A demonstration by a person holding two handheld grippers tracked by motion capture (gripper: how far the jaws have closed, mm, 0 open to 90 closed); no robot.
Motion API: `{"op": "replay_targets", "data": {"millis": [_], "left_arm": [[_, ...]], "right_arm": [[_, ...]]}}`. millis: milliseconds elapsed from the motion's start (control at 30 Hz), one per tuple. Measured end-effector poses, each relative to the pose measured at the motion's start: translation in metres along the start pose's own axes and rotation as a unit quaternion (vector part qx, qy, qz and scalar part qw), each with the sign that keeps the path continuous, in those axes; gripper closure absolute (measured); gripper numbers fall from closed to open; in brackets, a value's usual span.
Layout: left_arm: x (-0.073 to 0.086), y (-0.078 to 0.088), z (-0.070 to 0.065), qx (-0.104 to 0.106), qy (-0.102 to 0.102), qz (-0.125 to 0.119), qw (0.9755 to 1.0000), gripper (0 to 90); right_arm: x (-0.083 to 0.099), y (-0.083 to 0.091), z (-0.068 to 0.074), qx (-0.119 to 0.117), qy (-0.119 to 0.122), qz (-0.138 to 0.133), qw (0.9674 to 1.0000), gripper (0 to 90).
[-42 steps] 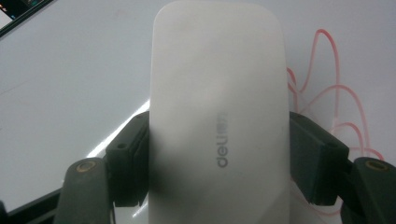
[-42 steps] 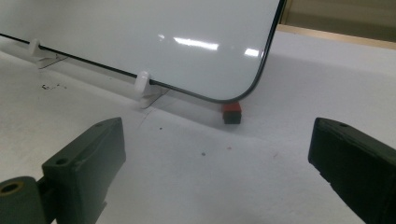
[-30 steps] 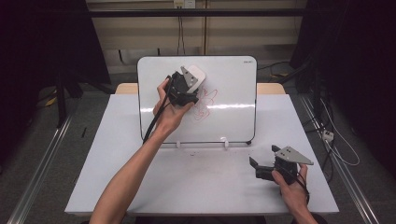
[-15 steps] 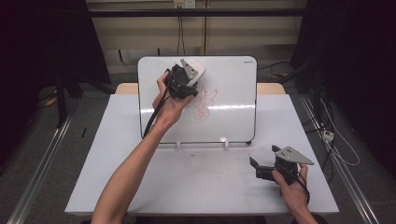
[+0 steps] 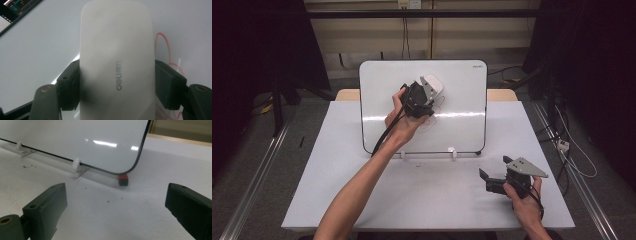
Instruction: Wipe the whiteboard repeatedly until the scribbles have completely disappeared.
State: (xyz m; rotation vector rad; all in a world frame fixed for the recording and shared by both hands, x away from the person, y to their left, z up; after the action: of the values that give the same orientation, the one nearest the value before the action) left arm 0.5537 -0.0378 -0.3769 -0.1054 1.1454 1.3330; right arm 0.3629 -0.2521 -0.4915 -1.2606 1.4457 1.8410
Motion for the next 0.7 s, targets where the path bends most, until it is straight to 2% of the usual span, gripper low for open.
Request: {"op": "replay_targets", "data": {"millis": [200,233,267,400,433,467,500,600,700], "left_arm": [[0.0,0.0,0.003,0.008,0.004,0.002,1.0,31.0],[0.0,0.0,0.004,0.007,0.01,0.0,0.9999,31.0],[0.0,0.001,0.005,0.008,0.008,0.006,0.9999,31.0],[-0.002,0.001,0.015,-0.003,0.017,0.004,0.9998,31.0],[-0.003,0.002,0.023,-0.009,0.026,0.003,0.9996,31.0],[-0.003,0.002,0.023,-0.009,0.026,0.003,0.9996,31.0],[-0.003,0.002,0.03,-0.013,0.032,0.004,0.9994,31.0],[-0.003,0.003,0.036,-0.016,0.034,0.004,0.9993,31.1],[0.001,0.006,0.051,-0.021,0.056,0.004,0.9982,31.1]], "right_arm": [[0.0,0.001,-0.002,0.001,-0.002,-0.001,1.0,4.2],[0.0,0.001,-0.002,0.0,-0.002,-0.001,1.0,4.2],[0.0,0.001,-0.002,0.0,-0.002,-0.001,1.0,4.2],[0.0,0.001,-0.001,-0.001,-0.004,-0.002,1.0,4.2],[0.0,0.002,-0.001,0.0,-0.004,-0.003,1.0,4.2],[-0.001,0.002,-0.001,-0.001,-0.005,-0.004,1.0,4.2],[-0.001,0.002,-0.001,0.0,-0.004,-0.004,1.0,4.2],[0.0,0.001,-0.002,0.0,-0.005,-0.002,1.0,4.2],[0.0,0.001,-0.002,0.0,-0.005,-0.003,1.0,4.2]]}}
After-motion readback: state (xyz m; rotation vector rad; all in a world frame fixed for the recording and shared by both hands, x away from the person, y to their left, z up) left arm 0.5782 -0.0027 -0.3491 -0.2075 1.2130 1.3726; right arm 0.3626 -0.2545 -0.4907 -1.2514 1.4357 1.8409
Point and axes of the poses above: each handheld gripper's, and its own axes: y roughly backward along the jaws, x roughly out of its underside, z roughly to its left, the point moved 9 cm from there along -y, roughly forward along the jaws, and after that the axes turned 4 degrees about z, right-handed, at the moved point
